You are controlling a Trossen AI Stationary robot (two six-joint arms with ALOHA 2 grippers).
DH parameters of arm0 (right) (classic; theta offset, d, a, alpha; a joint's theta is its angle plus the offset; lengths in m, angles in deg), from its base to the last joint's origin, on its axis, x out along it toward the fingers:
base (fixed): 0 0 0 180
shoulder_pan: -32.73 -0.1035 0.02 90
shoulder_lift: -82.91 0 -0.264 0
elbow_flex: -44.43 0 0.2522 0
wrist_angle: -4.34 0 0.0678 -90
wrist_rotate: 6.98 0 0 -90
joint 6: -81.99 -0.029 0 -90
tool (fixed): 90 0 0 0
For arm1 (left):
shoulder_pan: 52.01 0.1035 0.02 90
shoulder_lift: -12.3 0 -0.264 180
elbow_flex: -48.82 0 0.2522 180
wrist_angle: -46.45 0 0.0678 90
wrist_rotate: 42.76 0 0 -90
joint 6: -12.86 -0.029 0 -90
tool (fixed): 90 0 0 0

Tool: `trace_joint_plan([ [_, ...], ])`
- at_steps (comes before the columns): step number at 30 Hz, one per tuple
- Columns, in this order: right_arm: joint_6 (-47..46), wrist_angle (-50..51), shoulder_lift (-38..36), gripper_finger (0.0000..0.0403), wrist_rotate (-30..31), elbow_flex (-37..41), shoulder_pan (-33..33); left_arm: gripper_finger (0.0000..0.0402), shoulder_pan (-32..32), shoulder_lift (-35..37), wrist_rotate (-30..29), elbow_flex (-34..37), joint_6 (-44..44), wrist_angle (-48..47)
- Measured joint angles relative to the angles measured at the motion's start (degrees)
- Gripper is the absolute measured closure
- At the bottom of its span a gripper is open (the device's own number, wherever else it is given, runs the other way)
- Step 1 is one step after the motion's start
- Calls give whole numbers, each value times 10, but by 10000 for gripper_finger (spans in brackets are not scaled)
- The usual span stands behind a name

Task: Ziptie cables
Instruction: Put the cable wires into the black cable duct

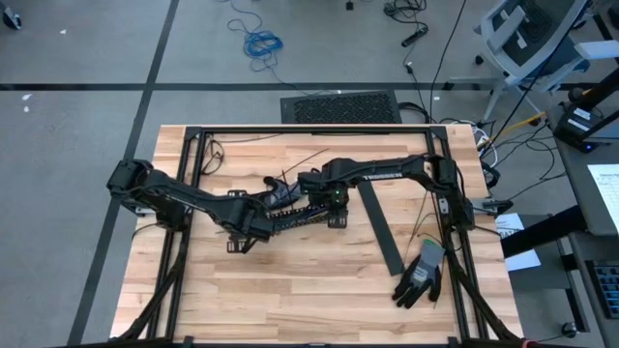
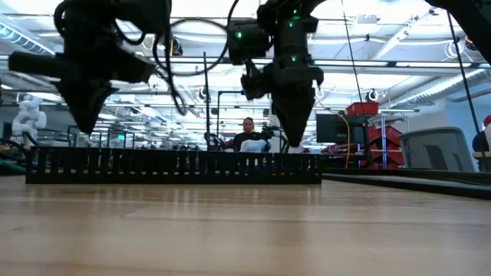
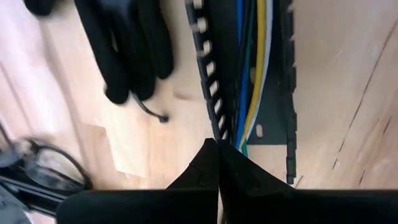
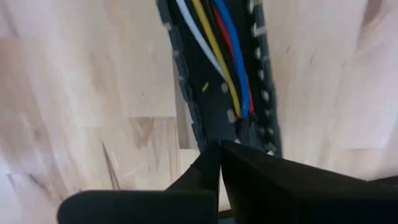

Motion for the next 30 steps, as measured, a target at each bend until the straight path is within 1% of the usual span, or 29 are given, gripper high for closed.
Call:
trace_joint_plan([
  [5, 15, 7, -23, 402, 7, -35, 10, 401, -1, 17, -27, -32, -50, 17],
  [7, 17, -4, -34, 402, 36, -41, 17, 401, -1, 36, -46, -32, -66, 57],
  [9, 11, -24, -42, 403, 69, -41, 27, 401, -1, 64, -84, -20, -78, 108],
  [12, 3, -50, -39, 403, 71, -41, 47, 401, 8, 94, -166, 11, -82, 162],
  [14, 2, -71, -32, 403, 62, -41, 59, 401, 25, 100, -193, 38, -82, 172],
  [17, -12, -102, -22, 403, 60, -41, 74, 401, 50, 103, -194, 89, -76, 204],
  [19, -27, -118, -19, 403, 54, -41, 83, 401, 63, 103, -169, 124, -75, 240],
  [21, -31, -122, -18, 403, 45, -36, 90, 401, 69, 102, -136, 147, -52, 275],
  [24, -42, -131, -18, 403, 44, -18, 98, 401, 71, 102, -120, 161, -3, 285],
  [28, -68, -162, -18, 403, 44, 38, 100, 401, 68, 103, -120, 170, 15, 289],
  [30, -88, -178, -18, 403, 36, 73, 96, 401, 66, 102, -109, 177, 28, 291],
])
